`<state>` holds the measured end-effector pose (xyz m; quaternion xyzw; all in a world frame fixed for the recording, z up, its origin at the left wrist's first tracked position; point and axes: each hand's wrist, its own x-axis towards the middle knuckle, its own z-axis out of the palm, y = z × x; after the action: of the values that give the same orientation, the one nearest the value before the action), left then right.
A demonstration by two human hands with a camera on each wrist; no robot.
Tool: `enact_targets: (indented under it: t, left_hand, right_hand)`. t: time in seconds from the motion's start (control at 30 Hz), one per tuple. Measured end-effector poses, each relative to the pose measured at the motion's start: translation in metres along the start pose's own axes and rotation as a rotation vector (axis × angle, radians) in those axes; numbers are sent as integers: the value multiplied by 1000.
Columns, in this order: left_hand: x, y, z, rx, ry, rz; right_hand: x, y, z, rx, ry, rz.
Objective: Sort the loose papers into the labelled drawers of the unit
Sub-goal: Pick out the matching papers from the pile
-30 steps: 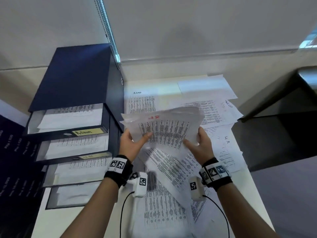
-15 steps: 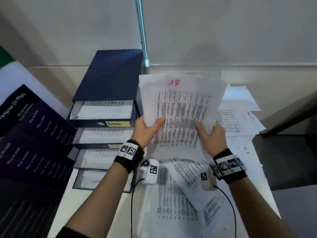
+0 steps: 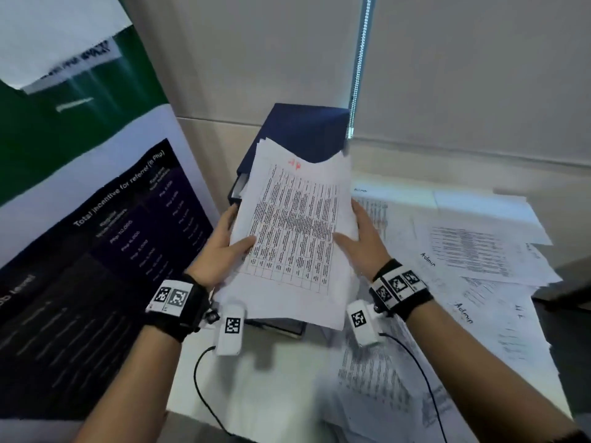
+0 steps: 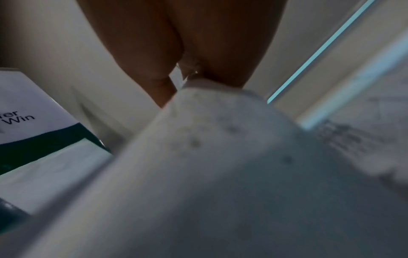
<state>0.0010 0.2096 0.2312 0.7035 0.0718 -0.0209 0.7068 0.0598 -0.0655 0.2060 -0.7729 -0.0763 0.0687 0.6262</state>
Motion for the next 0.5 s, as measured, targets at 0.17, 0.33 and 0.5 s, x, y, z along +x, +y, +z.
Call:
enact_targets:
  t: [0.17,0.33,0.5]
  left_hand:
    - [-58,-12,-63,248,-4,-150]
    - [-103,-18,-95,121,-38,-224]
    - [-107,-6,-97,2,-17,-156]
  right_hand:
    - [-34,25,67,156,-114,178]
    - [-60,47,96,274,-222,331]
    - [-57,27,93,407,-158,429]
